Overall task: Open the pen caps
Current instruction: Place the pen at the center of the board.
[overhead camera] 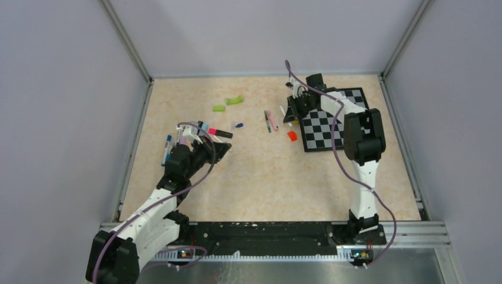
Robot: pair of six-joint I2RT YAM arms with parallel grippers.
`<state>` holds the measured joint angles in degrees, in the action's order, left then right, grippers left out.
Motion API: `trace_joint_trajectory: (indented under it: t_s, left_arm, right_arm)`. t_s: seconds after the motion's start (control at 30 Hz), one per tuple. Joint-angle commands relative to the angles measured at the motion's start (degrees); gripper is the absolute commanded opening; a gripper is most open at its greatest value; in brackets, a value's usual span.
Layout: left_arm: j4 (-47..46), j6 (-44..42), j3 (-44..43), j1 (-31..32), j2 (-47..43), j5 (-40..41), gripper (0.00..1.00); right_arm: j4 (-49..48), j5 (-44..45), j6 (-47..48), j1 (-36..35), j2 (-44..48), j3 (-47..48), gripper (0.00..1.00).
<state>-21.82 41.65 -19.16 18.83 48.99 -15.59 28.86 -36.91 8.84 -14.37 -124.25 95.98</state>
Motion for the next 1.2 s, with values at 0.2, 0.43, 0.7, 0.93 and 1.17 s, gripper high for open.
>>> trace_joint_trajectory:
  t_s: [0.2, 0.43, 0.7, 0.93, 1.17]
  left_arm:
    - [-1.95, -1.67, -1.78, -0.37, 3.78, -1.18, 0.0]
    - [-1.55, -1.32, -3.11, -0.37, 4.62, -3.66, 0.0]
    - [-0.31, -1.31, -4.36, -0.37, 5.16, -5.85, 0.01]
    - [7.21, -5.16, -12.41, -0.33, 13.9, -9.8, 0.0]
    - [19.47, -11.39, -27.17, 0.04, 29.15, -7.53, 0.0]
  right_arm:
    - [2.19, 0.01, -3.14, -0.58, -6.31, 8.24, 0.19]
    - [1.96, -1.89, -4.48, -0.66, -6.44, 9.09, 0.26]
    - [3.35, -4.52, -2.1, -0.49, 0.35, 7.18, 0.3]
    - [5.06, -7.77, 4.58, 0.22, 15.34, -4.87, 0.3]
    - [2.87, -12.27, 10.3, 0.99, 34.05, -24.51, 0.32]
